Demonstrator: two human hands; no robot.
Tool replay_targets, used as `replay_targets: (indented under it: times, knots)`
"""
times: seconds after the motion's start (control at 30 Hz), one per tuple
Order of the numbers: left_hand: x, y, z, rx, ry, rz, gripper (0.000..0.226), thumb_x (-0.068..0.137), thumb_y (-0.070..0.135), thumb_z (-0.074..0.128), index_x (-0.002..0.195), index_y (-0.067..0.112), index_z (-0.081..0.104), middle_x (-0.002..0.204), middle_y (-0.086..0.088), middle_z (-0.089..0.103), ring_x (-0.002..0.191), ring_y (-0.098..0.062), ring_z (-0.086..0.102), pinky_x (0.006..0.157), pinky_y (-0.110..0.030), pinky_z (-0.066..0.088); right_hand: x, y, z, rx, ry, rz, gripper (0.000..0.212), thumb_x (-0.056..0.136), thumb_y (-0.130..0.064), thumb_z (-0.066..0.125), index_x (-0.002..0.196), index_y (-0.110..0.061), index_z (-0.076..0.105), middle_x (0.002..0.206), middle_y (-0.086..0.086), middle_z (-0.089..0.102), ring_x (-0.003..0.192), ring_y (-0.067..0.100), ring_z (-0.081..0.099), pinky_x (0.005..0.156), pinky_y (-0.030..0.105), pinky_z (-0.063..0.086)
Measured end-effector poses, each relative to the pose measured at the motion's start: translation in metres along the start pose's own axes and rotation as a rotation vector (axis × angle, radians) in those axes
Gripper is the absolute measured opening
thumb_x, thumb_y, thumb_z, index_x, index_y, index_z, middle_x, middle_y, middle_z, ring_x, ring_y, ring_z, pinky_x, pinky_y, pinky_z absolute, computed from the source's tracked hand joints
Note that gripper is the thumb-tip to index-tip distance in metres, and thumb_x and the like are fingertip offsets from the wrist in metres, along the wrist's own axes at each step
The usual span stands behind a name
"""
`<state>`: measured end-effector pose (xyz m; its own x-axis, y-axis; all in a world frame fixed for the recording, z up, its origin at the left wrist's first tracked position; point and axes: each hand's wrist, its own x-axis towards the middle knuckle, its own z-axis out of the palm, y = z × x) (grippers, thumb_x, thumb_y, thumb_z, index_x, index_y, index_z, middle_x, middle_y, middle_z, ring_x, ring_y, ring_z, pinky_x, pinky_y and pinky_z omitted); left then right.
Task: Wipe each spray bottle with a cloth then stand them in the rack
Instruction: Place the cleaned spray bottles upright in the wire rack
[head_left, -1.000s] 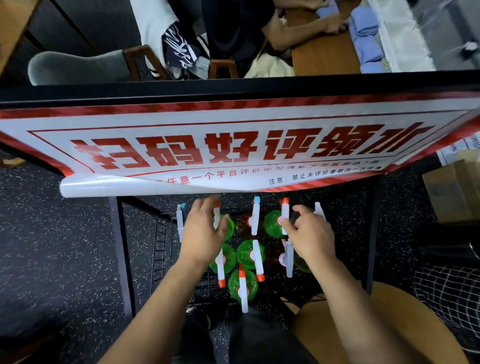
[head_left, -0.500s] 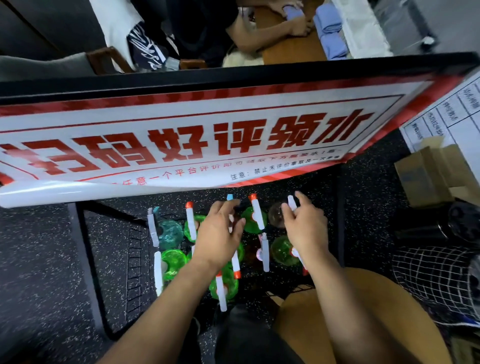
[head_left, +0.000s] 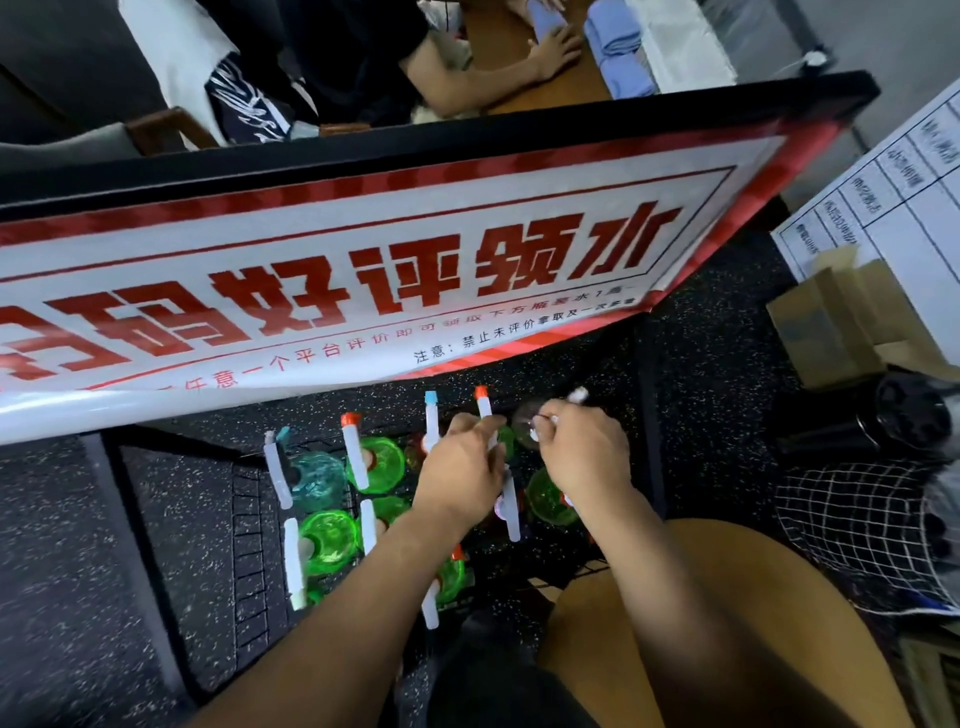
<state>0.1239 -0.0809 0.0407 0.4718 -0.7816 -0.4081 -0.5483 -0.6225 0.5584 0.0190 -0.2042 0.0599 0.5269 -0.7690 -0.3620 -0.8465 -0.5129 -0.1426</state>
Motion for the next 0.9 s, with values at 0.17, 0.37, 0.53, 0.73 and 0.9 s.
replay_targets:
  times: [0.17, 0.37, 0.53, 0.73, 0.9]
  knots:
    - [0.000, -0.002, 0.000, -0.067, 0.000, 0.000, 0.044, 0.112, 0.025, 0.048, 0.156, 0.021, 0.051, 0.151, -0.010, 0.048, 0.091, -0.030, 0.073, 0.089, -0.035, 0.055, 0.000, 0.000, 0.005, -0.129, 0.019, -0.061, 0.030, 0.106, -0.041, 0.054, 0.127, -0.021, 0.062, 0.121, 0.004, 0.063, 0.095, 0.030, 0.070, 0.068, 0.034, 0.046]
    - [-0.001, -0.005, -0.002, -0.145, 0.010, -0.007, 0.046, 0.111, 0.022, 0.048, 0.157, 0.024, 0.048, 0.148, -0.013, 0.050, 0.088, -0.029, 0.073, 0.091, -0.034, 0.055, 0.013, -0.001, 0.003, -0.073, 0.015, -0.015, 0.054, 0.101, -0.055, 0.057, 0.143, -0.023, 0.043, 0.105, 0.004, 0.073, 0.092, 0.029, 0.072, 0.064, 0.033, 0.048]
    - [0.001, -0.007, -0.001, -0.205, -0.013, -0.018, 0.049, 0.109, 0.019, 0.052, 0.158, 0.024, 0.048, 0.151, -0.012, 0.049, 0.107, -0.031, 0.070, 0.103, -0.038, 0.053, 0.022, -0.014, 0.007, -0.155, -0.078, -0.147, 0.034, 0.100, -0.045, 0.059, 0.128, -0.026, 0.061, 0.111, 0.000, 0.071, 0.095, 0.025, 0.070, 0.068, 0.032, 0.046]
    - [0.003, -0.008, -0.002, -0.219, -0.023, -0.042, 0.051, 0.110, 0.024, 0.052, 0.160, 0.024, 0.044, 0.152, -0.011, 0.048, 0.102, -0.026, 0.072, 0.102, -0.032, 0.053, 0.020, -0.012, 0.002, -0.273, -0.122, -0.005, 0.029, 0.102, -0.041, 0.056, 0.109, -0.019, 0.073, 0.090, 0.003, 0.071, 0.073, 0.024, 0.055, 0.063, 0.029, 0.041]
    - [0.005, -0.011, -0.003, -0.214, -0.020, -0.047, 0.052, 0.110, 0.028, 0.052, 0.161, 0.027, 0.042, 0.151, -0.012, 0.048, 0.093, -0.023, 0.073, 0.098, -0.028, 0.053, 0.009, 0.006, -0.008, -0.235, -0.196, 0.119, 0.036, 0.098, -0.047, 0.064, 0.114, -0.016, 0.071, 0.091, 0.003, 0.065, 0.078, 0.026, 0.059, 0.065, 0.029, 0.042]
